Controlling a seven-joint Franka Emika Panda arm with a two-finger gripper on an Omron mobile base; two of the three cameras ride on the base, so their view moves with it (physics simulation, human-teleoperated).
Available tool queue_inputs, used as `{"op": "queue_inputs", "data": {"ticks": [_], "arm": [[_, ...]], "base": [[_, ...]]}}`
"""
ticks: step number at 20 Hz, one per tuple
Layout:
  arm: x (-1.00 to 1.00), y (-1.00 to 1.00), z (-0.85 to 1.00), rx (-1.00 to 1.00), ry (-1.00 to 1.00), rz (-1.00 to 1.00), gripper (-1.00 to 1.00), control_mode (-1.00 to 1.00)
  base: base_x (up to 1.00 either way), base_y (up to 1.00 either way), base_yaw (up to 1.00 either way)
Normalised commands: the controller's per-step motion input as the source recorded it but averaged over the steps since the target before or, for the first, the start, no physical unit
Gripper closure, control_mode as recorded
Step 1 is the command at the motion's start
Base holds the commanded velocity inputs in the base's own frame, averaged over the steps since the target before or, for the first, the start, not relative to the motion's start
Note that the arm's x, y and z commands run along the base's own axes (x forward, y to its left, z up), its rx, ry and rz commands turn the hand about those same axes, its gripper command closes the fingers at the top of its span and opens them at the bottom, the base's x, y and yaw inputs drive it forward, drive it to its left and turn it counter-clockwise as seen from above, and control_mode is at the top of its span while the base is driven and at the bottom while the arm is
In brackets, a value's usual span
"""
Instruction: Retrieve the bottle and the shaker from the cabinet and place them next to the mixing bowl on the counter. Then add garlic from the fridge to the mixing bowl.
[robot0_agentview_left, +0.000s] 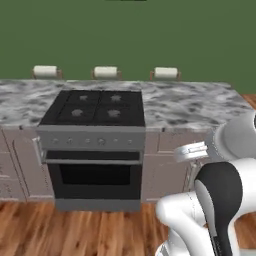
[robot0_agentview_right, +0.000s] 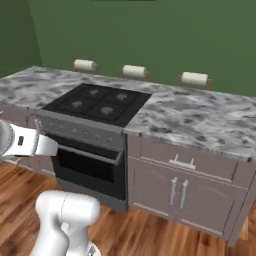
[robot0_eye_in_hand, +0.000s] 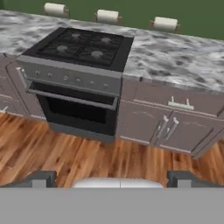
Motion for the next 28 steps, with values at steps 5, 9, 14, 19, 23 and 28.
{"op": "queue_inputs", "data": {"ticks": [5,9,14,19,23,28], "arm": [[0.00,0.00,0.00,0.00,0.00,0.00,-1.00,1.00],[0.00,0.00,0.00,0.00,0.00,0.00,-1.00,1.00],[0.00,0.00,0.00,0.00,0.00,0.00,-1.00,1.00],[0.00,0.00,0.00,0.00,0.00,0.00,-1.00,1.00],[0.00,0.00,0.00,0.00,0.00,0.00,-1.00,1.00],[0.00,0.00,0.00,0.00,0.00,0.00,-1.00,1.00]], "base": [[0.15,-0.54,-0.79],[0.21,-0.62,-0.76],[0.45,-0.68,-0.64],[0.75,-0.61,-0.53],[1.00,-0.55,-0.32],[1.00,-0.55,-0.21]]}}
